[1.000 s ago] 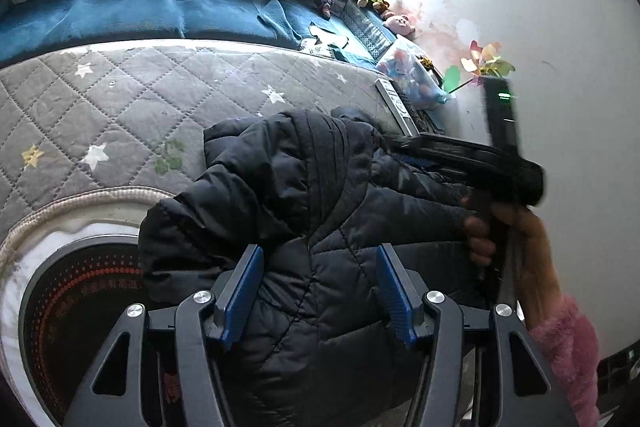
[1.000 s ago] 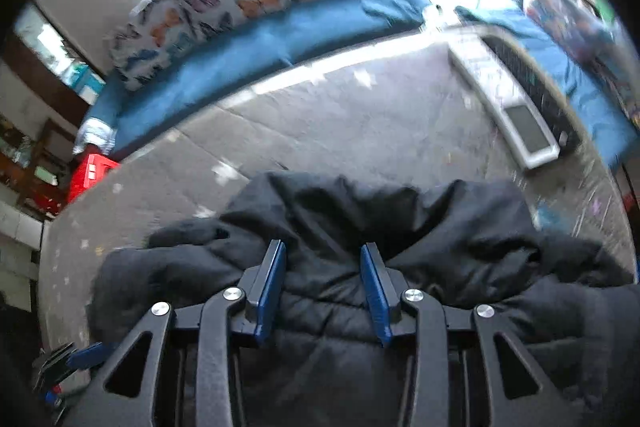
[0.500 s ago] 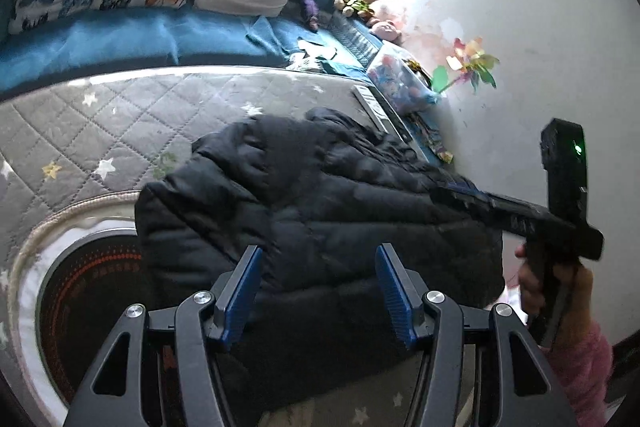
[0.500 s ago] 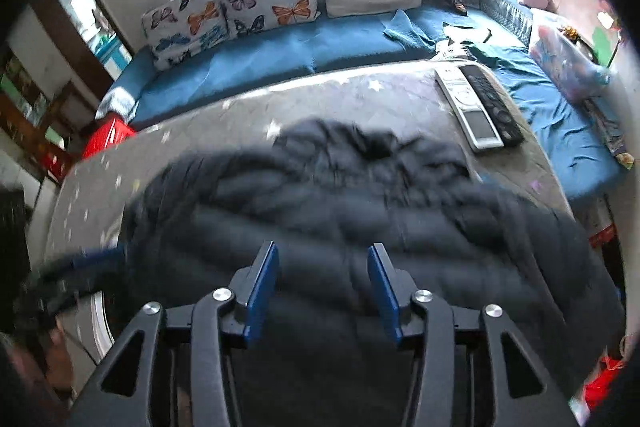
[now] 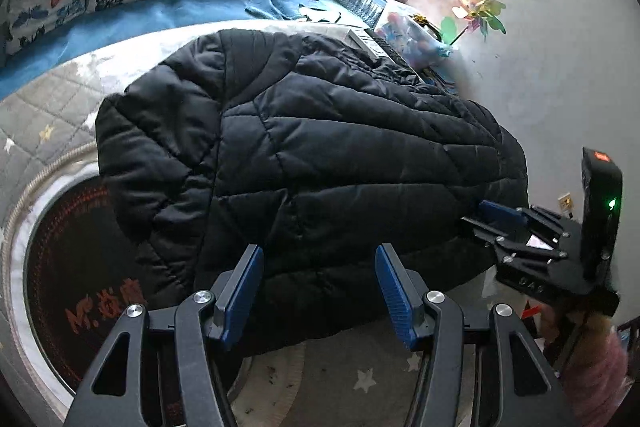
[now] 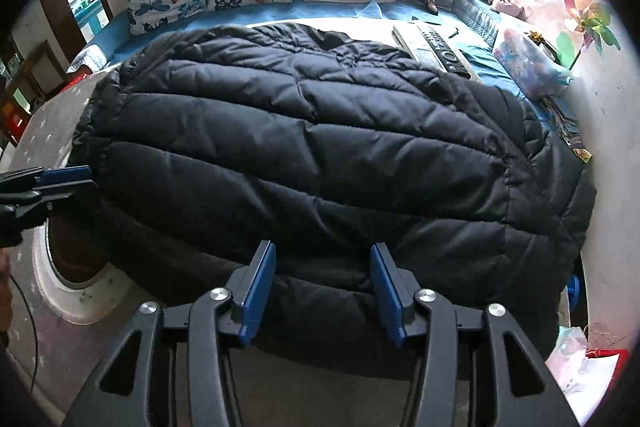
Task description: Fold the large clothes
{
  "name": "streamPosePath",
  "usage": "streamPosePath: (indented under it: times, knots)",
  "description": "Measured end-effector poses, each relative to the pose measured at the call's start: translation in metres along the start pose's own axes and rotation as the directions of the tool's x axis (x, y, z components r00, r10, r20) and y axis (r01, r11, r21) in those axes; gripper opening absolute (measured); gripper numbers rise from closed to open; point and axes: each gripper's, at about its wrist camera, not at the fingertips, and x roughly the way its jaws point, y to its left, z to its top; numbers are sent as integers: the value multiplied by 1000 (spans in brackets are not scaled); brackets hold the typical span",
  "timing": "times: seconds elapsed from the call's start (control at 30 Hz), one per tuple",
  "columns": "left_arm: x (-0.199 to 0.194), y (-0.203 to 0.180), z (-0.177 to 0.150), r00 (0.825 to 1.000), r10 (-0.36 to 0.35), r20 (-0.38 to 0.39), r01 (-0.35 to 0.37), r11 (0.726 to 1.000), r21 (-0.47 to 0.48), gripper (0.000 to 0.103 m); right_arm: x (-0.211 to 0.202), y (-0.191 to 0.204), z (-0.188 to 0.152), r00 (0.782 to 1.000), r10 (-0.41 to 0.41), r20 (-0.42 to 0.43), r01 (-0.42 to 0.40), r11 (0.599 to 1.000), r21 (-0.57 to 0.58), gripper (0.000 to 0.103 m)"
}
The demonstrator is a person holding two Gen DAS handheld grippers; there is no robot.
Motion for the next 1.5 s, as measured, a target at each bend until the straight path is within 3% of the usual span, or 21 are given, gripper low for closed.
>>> streamPosePath:
  times: [0.1,0.33,0.43,0.53,0.67,1.1,1.5]
  knots:
    - [-7,-1,-5,1000,14,14,-14,1000,1,61,-12,1,-4,999,-16,45,15,1000,13,53]
    - [-21,-18,-28,992,119,29,-121,990,72,63,-37,7,-36,992,-13,129,4,998,67,54]
    - [-31,-29,-43,983,177,51,-181,977,110,64,-46,14,-49,989,-11,149,-1,997,77,57]
    - [-42,-33,-55,975,213,67,-219,969,114,73,-53,19,-62,986,-23,168,9,997,79,61]
    - [-60,-39,-68,961,257,100,-268,956,119,73,-62,26,-79,982,-40,186,21,995,99,65]
    - [-95,-50,-112,949,280,148,-303,938,168,74,-87,46,-111,967,-77,243,50,992,117,65]
    - [-106,-47,-137,950,273,153,-298,939,171,74,-97,55,-127,962,-75,262,32,986,164,66]
